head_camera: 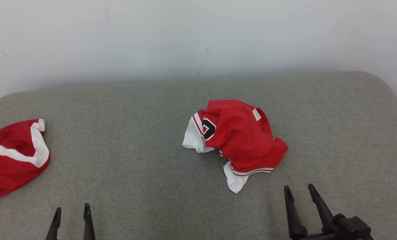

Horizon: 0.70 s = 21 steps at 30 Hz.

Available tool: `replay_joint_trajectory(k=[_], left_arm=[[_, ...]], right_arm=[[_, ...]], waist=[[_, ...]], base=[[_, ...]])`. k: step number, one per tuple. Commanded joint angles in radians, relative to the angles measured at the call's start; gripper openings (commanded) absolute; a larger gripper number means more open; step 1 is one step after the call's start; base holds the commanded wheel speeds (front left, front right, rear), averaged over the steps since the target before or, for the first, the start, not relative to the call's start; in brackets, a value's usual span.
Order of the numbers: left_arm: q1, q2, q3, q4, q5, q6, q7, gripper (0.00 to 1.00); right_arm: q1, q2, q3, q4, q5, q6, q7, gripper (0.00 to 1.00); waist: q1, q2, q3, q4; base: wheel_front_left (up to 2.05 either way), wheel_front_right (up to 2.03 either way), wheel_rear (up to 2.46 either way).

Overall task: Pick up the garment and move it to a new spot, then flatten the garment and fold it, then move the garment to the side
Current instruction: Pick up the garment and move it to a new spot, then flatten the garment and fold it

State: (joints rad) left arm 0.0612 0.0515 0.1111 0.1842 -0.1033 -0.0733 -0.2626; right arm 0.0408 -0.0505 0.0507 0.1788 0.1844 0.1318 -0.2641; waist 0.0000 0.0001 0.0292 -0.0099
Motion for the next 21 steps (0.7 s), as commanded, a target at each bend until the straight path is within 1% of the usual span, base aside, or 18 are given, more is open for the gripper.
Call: replay_joint_trajectory(k=[1,21], left_arm=[[0.013,-0.002,0.002,-0.001,-0.006,0.002,-0.003,1.0],[0.005,-0.002,0.004,-0.001,-0.011,0.002,-0.003,1.0]], right_arm=[[0.006,0.001,0.0,-0.002,-0.002,-0.002,-0.001,1.0],[0.003,0.001,-0.001,-0.001,-0.005,-0.002,-0.001,1.0]], waist=[[0.0,-0.0001,0.0,0.001],[0.0,-0.0001,0.008,0.003]], base=[[0.0,0.0,0.0],[0.0,0.0,0.0]])
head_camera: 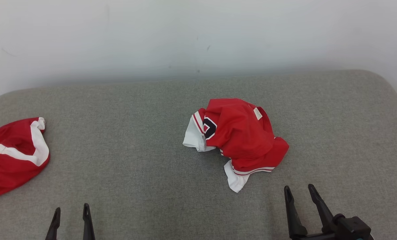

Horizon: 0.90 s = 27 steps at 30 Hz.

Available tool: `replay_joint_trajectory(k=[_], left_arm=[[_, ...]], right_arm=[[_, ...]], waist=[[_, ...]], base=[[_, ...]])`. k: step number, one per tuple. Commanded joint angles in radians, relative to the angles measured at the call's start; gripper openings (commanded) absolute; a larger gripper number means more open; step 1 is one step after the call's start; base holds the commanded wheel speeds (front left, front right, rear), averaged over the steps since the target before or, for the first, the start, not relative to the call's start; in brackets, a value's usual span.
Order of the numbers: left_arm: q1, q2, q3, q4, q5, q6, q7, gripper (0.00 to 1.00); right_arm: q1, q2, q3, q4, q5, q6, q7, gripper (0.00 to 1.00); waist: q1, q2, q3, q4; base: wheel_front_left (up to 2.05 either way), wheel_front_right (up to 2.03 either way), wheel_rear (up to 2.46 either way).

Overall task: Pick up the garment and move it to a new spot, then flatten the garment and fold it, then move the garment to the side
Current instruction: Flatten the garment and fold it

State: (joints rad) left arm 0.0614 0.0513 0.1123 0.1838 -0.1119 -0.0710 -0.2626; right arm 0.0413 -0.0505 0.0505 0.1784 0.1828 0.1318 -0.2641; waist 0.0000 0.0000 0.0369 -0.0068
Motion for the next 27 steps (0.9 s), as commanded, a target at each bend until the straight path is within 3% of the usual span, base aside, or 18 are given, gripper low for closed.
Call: replay_joint_trajectory(k=[1,15,27], left_arm=[[0.004,-0.002,0.003,0.0,-0.002,0.0,-0.003,1.0],[-0.007,-0.002,0.0,0.011,-0.017,-0.006,-0.003,1.0],[-0.105,-0.002,-0.157,0.067,-0.049,-0.034,-0.004,1.0]], right_arm=[[0.002,0.001,-0.001,0.0,-0.004,-0.002,-0.001,1.0],[-0.004,0.001,-0.001,0.003,-0.006,-0.002,-0.001,1.0],[-0.04,0.001,0.011,0.004,0.006,-0.002,-0.001,1.0]], waist=[[0.0,0.0,0.001,0.0],[0.0,0.0,0.003,-0.001],[0.0,0.0,0.035,-0.084]], base=[[0.0,0.0,0.0],[0.0,0.0,0.0],[0.0,0.0,0.0]])
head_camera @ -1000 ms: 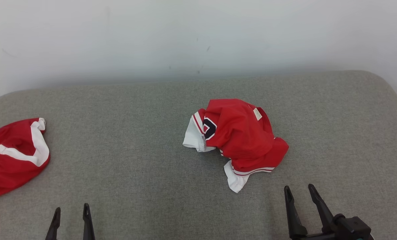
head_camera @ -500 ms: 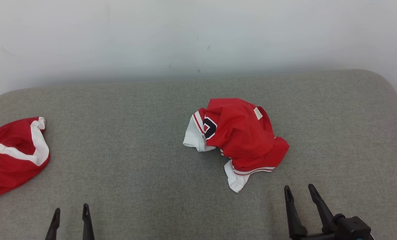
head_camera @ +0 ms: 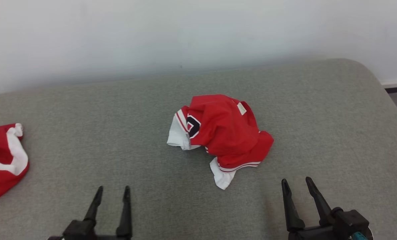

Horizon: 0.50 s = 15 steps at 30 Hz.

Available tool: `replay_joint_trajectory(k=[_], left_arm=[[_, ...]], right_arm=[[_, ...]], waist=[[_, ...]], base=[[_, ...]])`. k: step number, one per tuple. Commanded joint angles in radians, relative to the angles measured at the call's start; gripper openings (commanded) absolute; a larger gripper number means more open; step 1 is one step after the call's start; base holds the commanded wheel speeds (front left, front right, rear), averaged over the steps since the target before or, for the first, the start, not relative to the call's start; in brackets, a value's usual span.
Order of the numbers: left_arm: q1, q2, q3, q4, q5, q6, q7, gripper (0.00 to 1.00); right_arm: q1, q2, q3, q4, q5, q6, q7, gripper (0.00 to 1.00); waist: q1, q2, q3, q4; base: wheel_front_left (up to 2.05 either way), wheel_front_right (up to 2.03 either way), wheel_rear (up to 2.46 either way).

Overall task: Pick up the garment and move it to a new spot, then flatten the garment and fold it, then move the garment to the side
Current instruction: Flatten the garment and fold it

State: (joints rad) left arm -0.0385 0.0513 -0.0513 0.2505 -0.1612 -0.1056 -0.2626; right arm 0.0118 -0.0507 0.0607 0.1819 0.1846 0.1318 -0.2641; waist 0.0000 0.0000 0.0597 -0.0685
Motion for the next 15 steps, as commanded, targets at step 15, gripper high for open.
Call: replay_joint_trajectory(k=[15], left_arm=[[-0.179,0.0,-0.229,0.18,-0.027,-0.022,-0.003,1.0]], right_arm=[[-0.046,0.001,0.005,-0.005,0.039,-0.002,-0.001,1.0]], waist=[[0.0,0.0,0.089,-0.222]], base=[[0.0,0.0,0.0]])
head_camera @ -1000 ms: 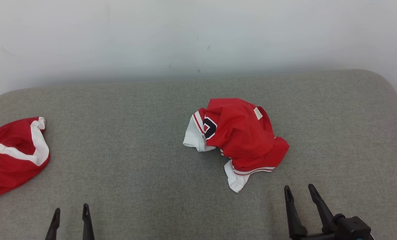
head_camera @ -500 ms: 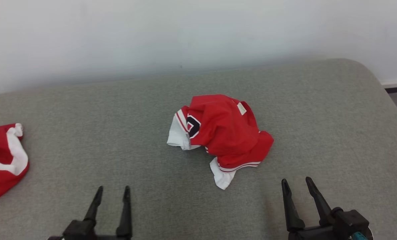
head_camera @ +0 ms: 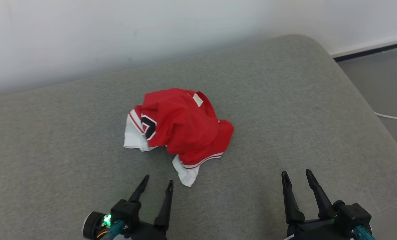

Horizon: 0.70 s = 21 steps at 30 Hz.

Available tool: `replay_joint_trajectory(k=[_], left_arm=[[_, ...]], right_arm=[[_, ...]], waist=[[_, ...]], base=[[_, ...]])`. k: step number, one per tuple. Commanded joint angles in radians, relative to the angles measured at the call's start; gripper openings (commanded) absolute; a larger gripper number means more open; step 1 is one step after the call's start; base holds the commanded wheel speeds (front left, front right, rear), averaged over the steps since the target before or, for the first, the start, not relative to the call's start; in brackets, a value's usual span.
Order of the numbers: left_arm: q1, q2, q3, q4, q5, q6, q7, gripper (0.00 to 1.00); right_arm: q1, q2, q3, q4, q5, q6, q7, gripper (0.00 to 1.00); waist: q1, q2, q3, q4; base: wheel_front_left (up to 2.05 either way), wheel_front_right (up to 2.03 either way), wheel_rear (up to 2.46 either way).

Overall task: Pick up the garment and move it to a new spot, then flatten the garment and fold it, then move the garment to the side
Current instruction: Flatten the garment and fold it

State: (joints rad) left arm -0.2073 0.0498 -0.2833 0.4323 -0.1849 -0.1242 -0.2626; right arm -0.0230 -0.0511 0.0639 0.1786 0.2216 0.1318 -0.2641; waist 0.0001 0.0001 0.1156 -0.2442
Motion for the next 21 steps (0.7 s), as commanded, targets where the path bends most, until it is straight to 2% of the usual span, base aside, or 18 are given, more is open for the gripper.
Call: replay_joint_trajectory(k=[1,11,20,21], left_arm=[[-0.02,0.001,-0.012,0.016,-0.001,-0.004,-0.003,1.0],[-0.121,0.002,-0.109,0.165,-0.001,-0.006,-0.003,1.0],[-0.177,0.001,-0.122,0.272,-0.013,-0.005,-0.003,1.0],[-0.182,0.002,-0.119,0.283,-0.018,-0.004,-0.003,0.95]], right_arm=[[-0.014,0.002,0.001,-0.002,0.005,-0.002,-0.001,1.0],[-0.03,0.001,0.005,-0.006,0.022,-0.002,-0.001,1.0],[-0.032,0.001,0.016,0.001,0.017,-0.002,-0.001,1.0],[-0.033,0.001,0.017,0.002,0.016,-0.002,-0.001,1.0]], waist=[[-0.0001,-0.0001,0.038,-0.055],[-0.0001,-0.0001,0.073,-0.097],[-0.0001,-0.0001,0.069,-0.112],[-0.0001,-0.0001,0.068,-0.113]], base=[[0.0,0.0,0.0],[0.0,0.0,0.0],[0.0,0.0,0.0],[0.0,0.0,0.0]])
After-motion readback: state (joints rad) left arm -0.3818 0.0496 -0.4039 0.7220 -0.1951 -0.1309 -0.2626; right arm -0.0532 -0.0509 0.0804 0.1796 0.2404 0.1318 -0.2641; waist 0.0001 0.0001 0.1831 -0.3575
